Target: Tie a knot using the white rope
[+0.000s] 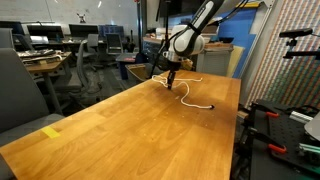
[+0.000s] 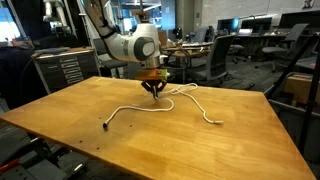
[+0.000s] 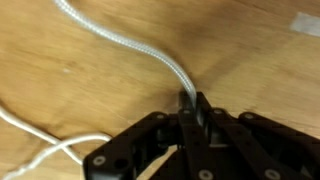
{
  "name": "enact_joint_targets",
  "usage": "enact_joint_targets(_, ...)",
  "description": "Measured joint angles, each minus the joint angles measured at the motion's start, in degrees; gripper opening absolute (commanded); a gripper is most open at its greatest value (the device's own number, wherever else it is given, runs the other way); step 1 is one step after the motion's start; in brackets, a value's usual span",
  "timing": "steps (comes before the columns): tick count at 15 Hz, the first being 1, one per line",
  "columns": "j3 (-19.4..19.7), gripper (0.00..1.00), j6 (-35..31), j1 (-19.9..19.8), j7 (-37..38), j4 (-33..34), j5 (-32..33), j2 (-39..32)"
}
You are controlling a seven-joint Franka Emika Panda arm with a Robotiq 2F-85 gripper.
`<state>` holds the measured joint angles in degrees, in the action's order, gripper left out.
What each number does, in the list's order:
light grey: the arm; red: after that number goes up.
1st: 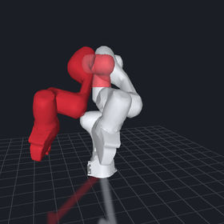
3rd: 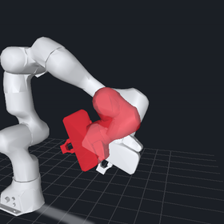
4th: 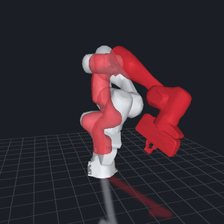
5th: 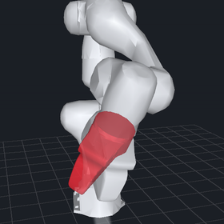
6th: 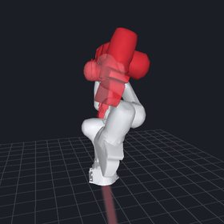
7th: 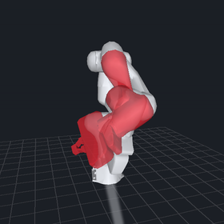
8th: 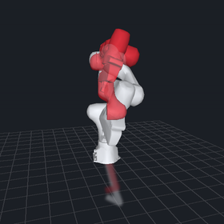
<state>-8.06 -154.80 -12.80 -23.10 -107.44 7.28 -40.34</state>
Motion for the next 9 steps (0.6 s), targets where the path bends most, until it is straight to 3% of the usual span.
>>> enact_joint_targets(2,-1.91,0.11,-2.51,2.56,-0.27,-1.93,0.7,1.87)
enact_joint_targets(9,-3.28,0.1,-11.46,17.32,0.61,-9.57,6.14,12.75)
